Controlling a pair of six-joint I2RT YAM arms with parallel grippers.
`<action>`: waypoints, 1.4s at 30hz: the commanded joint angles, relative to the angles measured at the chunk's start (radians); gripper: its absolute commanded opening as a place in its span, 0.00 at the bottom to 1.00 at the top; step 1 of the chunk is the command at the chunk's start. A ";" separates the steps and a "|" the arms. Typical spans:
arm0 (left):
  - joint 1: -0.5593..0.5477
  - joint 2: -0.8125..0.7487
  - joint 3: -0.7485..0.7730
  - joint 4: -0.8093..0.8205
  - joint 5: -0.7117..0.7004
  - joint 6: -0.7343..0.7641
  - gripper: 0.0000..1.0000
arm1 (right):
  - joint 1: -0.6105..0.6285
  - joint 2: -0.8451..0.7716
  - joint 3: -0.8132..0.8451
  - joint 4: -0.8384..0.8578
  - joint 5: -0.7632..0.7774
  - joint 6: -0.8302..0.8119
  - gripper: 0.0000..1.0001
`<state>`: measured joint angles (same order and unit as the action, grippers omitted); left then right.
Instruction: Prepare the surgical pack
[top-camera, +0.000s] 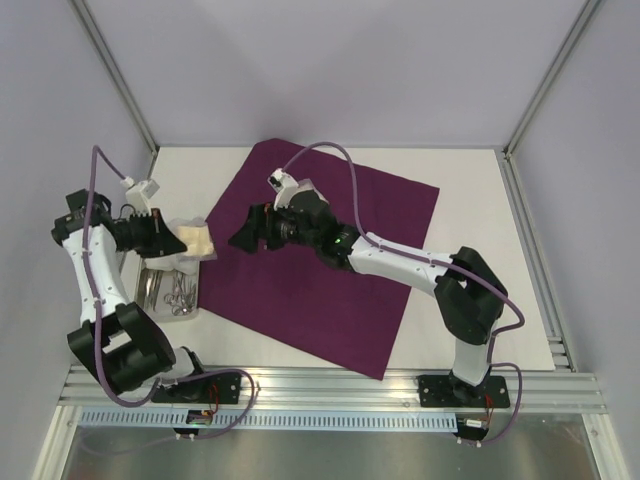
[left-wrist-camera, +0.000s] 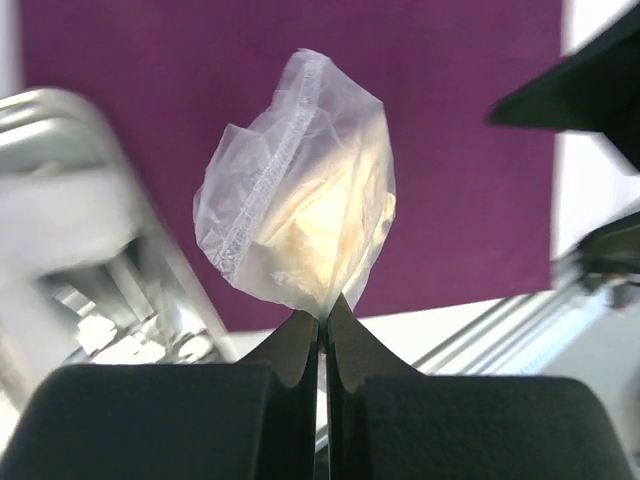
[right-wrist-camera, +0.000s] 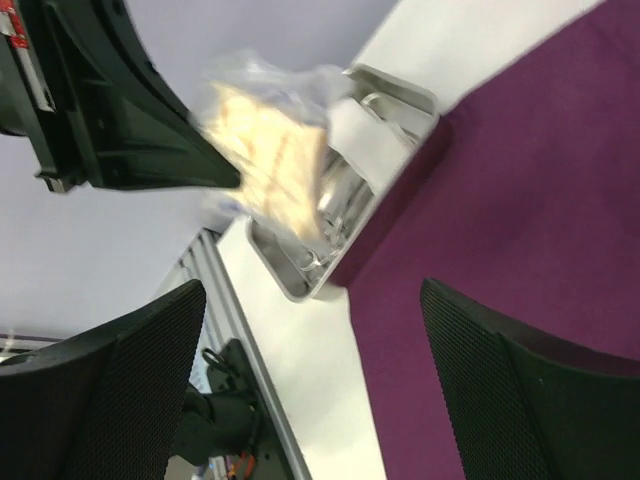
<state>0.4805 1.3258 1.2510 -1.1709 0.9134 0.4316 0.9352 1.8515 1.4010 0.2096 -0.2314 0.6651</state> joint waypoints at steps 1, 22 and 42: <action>0.143 0.030 0.013 -0.093 -0.206 0.220 0.00 | 0.004 -0.038 -0.007 -0.128 0.067 -0.082 0.91; 0.365 0.203 -0.139 0.077 -0.482 0.455 0.00 | 0.002 0.081 0.078 -0.263 0.035 -0.076 0.89; 0.377 0.403 -0.015 -0.050 -0.266 0.541 0.00 | 0.002 0.115 0.118 -0.314 0.043 -0.099 0.89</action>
<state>0.8516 1.7542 1.2213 -1.2076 0.5728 0.9504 0.9348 1.9633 1.4803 -0.0994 -0.1925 0.5915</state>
